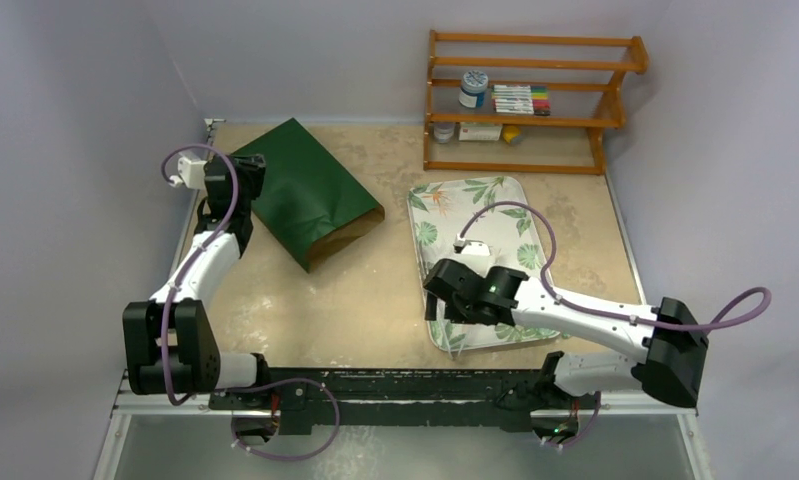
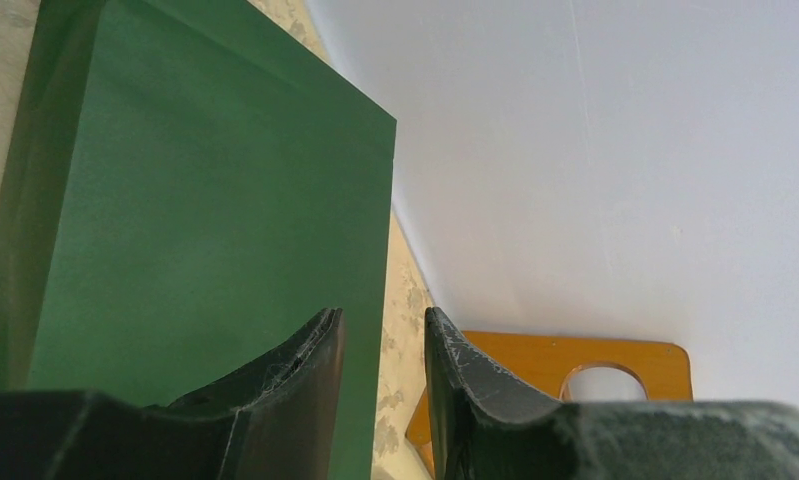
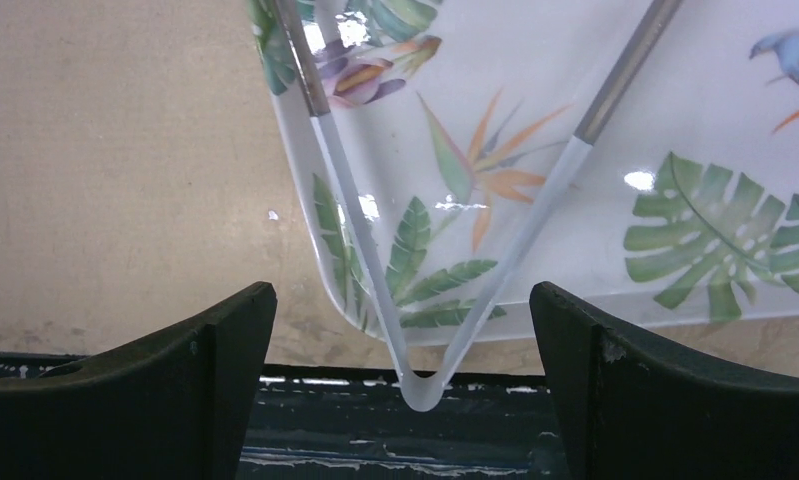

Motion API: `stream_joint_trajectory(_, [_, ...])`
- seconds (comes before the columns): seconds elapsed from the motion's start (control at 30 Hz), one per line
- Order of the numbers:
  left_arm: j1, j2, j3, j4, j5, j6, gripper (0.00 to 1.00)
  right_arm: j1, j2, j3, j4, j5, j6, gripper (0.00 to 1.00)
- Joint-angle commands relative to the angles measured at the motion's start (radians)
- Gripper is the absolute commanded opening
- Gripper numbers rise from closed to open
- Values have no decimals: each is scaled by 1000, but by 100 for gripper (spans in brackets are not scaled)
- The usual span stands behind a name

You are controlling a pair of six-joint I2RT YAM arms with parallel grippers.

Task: Take the fake bread out of the paper bag
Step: Pick up the clamp from the container.

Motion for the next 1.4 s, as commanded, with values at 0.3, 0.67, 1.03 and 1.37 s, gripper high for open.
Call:
stream_joint_trajectory(0.3, [-3, -58, 1, 8, -16, -18, 34, 8, -42, -83, -49, -11, 97, 100])
stream_joint_trajectory(0.67, [-3, -47, 6, 12, -13, -3, 34, 7, 37, -95, 44, -17, 80, 100])
stream_joint_trajectory(1.03, [-2, -25, 31, 19, -2, 20, 34, 6, 72, -101, 40, 6, 106, 100])
stream_joint_trajectory(1.37, [-2, -13, 27, 22, -4, 35, 34, -12, 140, -98, 92, 44, 65, 100])
